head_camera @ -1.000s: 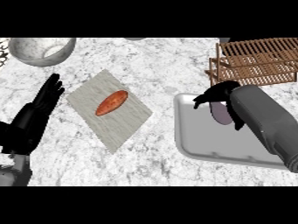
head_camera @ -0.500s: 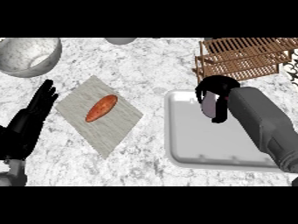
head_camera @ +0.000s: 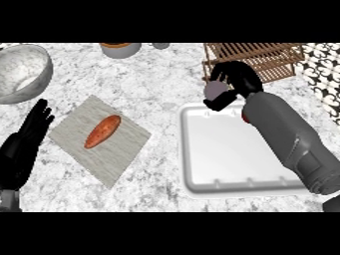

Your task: Pick the eggplant from the tray and place it in the tiered shelf

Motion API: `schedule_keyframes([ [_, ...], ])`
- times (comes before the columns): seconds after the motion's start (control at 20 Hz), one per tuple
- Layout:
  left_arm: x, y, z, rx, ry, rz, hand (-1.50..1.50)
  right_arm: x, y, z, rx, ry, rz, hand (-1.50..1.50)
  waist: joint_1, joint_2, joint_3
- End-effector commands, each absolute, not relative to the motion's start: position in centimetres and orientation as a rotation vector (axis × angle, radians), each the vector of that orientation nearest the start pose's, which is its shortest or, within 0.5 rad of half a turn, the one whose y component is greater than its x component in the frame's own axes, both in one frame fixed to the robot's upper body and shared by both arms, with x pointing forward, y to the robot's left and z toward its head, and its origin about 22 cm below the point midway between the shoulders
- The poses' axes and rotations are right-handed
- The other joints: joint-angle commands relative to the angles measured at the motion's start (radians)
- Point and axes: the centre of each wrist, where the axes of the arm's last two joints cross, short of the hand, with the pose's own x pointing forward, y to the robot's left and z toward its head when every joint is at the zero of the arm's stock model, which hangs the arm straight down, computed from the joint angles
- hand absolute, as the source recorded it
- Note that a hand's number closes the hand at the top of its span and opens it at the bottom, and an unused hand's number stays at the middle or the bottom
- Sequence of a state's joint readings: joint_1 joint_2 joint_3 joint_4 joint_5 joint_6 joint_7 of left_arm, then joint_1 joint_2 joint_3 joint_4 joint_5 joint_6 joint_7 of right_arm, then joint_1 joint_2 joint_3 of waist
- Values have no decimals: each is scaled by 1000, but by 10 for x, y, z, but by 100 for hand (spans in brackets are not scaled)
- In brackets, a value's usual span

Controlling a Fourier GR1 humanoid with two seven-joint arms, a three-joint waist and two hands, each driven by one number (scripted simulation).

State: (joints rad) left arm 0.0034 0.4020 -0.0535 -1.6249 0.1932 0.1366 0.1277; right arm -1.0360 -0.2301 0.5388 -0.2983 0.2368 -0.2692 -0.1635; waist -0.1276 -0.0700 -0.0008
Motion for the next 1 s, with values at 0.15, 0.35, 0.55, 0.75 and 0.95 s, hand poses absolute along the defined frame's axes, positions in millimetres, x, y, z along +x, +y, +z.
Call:
schedule_keyframes([
  [0.15, 233, 311, 44, 230, -1481, -80, 0, 445, -149, 94, -808, -1699, 739, 150, -10, -4, -3],
  [0.35, 231, 317, 43, 236, -1479, -83, 0, 442, -122, 124, -824, -1733, 643, 150, 0, 4, -3],
  [0.55, 235, 315, 52, 232, -1509, -83, 0, 439, -126, 167, -838, -1762, 587, 150, -2, 9, -2],
  [0.75, 222, 308, 43, 212, -1517, -102, 0, 426, -135, 191, -909, -1743, 549, 150, 40, 26, -1],
  [0.95, 232, 302, 54, 183, -1537, -116, 0, 398, -136, 215, -855, -1771, 449, 150, 60, 42, 0],
])
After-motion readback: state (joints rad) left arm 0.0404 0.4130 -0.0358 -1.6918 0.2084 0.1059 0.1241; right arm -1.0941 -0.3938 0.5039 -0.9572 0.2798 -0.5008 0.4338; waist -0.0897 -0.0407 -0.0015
